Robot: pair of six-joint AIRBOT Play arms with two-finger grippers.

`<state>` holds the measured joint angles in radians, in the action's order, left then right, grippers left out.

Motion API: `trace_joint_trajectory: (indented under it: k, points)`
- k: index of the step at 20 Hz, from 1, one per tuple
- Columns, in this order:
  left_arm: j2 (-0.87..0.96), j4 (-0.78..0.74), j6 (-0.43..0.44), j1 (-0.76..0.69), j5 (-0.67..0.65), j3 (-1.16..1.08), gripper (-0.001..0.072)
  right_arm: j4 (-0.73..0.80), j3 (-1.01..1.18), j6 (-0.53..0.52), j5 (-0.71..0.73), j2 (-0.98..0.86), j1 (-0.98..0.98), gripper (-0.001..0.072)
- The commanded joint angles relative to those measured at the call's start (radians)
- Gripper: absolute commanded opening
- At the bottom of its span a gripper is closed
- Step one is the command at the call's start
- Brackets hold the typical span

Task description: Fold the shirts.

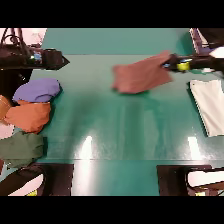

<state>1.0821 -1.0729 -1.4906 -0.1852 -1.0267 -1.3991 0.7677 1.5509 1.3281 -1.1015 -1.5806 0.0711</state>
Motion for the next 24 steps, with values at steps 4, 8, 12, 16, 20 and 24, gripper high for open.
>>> trace_joint_trajectory:
  k: [4,8,12,16,20,24]
  points:
    - [0.000,-0.001,-0.029,-0.072,0.063,0.000,0.0026,0.037,0.000,0.044,0.011,0.055,0.432,0.0015]
    - [0.000,-0.001,-0.029,-0.072,0.063,0.000,0.0026,0.021,0.012,0.052,0.065,0.055,0.483,0.0015]
    - [0.000,-0.002,-0.029,-0.072,0.061,0.000,0.0026,0.000,0.150,0.054,0.038,0.056,0.479,0.0015]
    - [0.000,-0.006,-0.028,-0.072,0.059,0.000,0.0027,0.081,0.236,0.085,-0.067,0.100,0.481,0.0015]
    - [0.000,-0.033,-0.028,-0.072,0.032,0.000,0.0027,0.149,0.105,0.086,-0.108,0.212,0.510,0.0015]
    - [0.000,-0.046,-0.027,-0.072,0.013,0.000,0.0027,0.150,-0.087,0.085,-0.168,0.330,0.578,0.0015]
